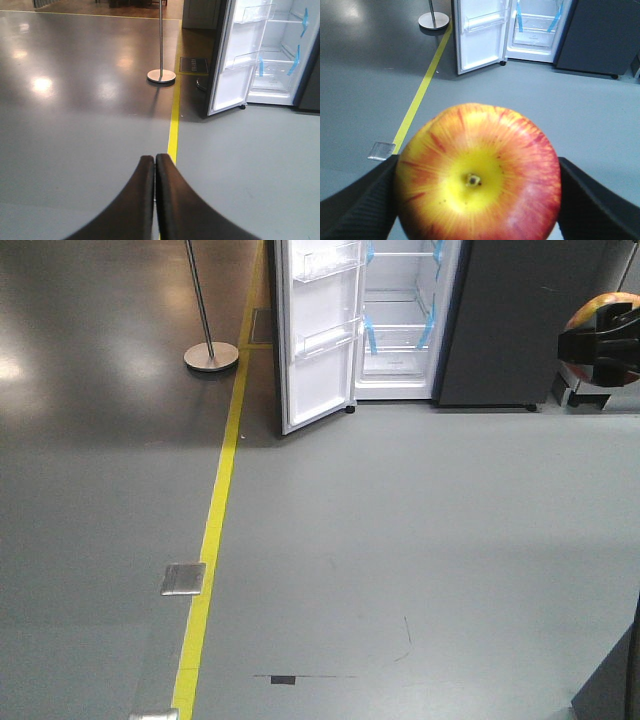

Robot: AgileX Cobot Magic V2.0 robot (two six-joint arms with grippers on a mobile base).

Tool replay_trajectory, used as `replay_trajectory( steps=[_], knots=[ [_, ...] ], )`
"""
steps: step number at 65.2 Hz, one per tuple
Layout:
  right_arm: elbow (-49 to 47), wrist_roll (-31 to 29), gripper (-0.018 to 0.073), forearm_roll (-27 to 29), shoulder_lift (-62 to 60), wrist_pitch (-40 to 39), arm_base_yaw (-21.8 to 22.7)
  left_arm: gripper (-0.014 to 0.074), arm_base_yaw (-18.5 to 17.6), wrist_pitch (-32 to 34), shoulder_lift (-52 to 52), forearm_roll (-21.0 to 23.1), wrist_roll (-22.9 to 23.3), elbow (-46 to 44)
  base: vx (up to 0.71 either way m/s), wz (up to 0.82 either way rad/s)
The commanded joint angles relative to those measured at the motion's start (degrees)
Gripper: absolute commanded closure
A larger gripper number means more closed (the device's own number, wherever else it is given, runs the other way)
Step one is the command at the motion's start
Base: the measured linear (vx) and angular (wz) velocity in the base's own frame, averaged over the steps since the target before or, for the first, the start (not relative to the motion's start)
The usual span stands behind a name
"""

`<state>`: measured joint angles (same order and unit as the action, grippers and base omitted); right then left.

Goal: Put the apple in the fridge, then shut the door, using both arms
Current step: 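Keep driving closer to the refrigerator with the apple held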

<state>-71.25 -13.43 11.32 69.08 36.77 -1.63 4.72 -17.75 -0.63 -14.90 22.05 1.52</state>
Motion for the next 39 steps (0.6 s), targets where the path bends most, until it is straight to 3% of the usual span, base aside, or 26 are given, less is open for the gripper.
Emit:
replay_trajectory(
  steps=[1, 39],
  knots=[
    [-1.9, 0.07, 0.0391, 0.1, -1.53, -4.36, 0.36, 0.0604, -0.32, 3.62, -0.93, -0.16, 0.26, 0.88, 0.17, -0.03],
    [-1.9, 0.07, 0.0391, 0.1, -1.53, -4.36, 0.36, 0.0604, -0.32, 3.62, -0.93, -0.16, 0.26, 0.88, 0.16, -0.02]
  ],
)
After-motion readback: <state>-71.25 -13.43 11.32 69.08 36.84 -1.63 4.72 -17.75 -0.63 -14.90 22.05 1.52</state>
